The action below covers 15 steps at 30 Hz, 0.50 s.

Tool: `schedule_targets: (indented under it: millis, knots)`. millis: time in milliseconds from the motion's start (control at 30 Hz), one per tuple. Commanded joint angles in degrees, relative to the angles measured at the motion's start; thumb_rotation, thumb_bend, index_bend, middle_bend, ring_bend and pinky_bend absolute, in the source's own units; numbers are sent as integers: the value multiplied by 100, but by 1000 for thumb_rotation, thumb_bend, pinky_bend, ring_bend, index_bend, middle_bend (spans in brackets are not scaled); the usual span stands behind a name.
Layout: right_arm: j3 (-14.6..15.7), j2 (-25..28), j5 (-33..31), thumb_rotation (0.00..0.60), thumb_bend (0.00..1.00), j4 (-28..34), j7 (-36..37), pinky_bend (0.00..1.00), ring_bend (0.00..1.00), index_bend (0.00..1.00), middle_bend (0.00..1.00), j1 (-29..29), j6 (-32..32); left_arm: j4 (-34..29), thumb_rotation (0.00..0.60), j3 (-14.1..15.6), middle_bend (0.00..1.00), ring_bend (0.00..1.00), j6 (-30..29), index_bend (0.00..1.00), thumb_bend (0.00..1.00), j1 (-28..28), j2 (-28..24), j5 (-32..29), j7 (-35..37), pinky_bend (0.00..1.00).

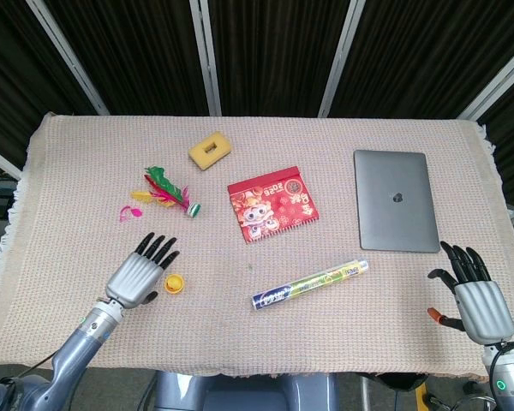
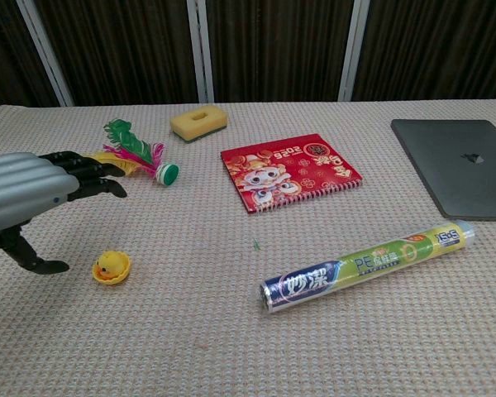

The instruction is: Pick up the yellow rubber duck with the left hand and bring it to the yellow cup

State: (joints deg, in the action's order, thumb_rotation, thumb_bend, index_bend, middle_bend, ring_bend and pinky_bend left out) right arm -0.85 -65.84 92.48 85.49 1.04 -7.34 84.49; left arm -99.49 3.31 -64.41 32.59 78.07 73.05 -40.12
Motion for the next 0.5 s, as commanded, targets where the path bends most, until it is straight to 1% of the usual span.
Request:
schedule_targets:
  millis: [33,133,233,333,400,467,500]
  knots:
    - [-3,-3,-18,600,0,2,4,0,0,382,1,-2,-14,-333,600,246,0,0,-385,111,178,-322,-615,272,301,0]
    - [-10,-8,-24,600,0,10,-5,0,0,381,1,-2,-9,-544,600,469,0,0,-772,114,172,-656,-1095,522,653,0]
    - [-6,-17,-4,600,0,5,-44,0,0,381,1,-10,-11,-620,600,676,0,0,-1212,128,172,-1060,-1366,773,1092,0]
    - [-6,-33,-5,600,0,7,-77,0,0,381,1,-14,-19,-531,600,813,0,0,-1539,133,168,-1417,-1359,914,1427,0]
    - [-8,-41,-13,600,0,9,-100,0,0,381,1,-19,-33,-343,600,878,0,0,-1699,133,160,-1636,-1235,994,1562,0]
    - [-12,-45,-19,600,0,23,-104,0,0,381,1,-25,-43,-127,600,933,0,0,-1674,133,154,-1719,-1154,1077,1522,0]
    - [-13,-44,-21,600,0,25,-104,0,0,381,1,-30,-51,-60,600,915,0,0,-1647,133,153,-1722,-1135,1094,1483,0]
